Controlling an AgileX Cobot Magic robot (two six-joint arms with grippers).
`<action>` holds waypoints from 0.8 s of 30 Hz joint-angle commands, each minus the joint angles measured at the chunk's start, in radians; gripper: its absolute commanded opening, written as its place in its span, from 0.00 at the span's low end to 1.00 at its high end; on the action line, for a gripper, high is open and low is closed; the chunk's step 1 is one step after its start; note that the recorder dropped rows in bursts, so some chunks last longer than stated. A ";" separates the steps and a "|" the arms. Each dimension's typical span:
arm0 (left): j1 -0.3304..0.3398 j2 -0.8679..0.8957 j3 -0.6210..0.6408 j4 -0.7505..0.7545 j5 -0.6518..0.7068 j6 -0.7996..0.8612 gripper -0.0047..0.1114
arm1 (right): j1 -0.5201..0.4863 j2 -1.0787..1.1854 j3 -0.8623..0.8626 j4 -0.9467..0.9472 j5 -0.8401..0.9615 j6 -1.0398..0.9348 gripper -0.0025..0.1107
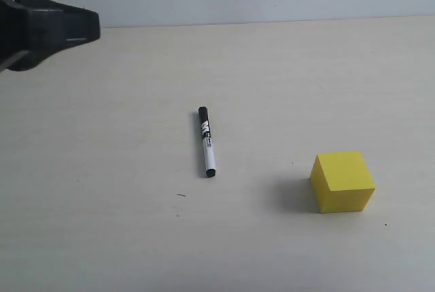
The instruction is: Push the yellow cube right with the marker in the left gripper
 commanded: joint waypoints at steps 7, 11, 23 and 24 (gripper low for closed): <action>0.577 -0.634 0.307 0.050 0.008 0.182 0.04 | 0.002 -0.007 0.005 -0.001 -0.007 0.001 0.02; 0.679 -0.906 0.456 0.075 -0.013 0.280 0.04 | 0.002 -0.007 0.005 -0.001 -0.007 0.001 0.02; 0.679 -0.944 0.680 0.071 -0.026 0.289 0.04 | 0.002 -0.007 0.005 -0.001 -0.007 0.001 0.02; 0.679 -0.944 0.696 0.071 -0.026 0.289 0.04 | 0.002 -0.007 0.005 -0.001 -0.007 0.001 0.02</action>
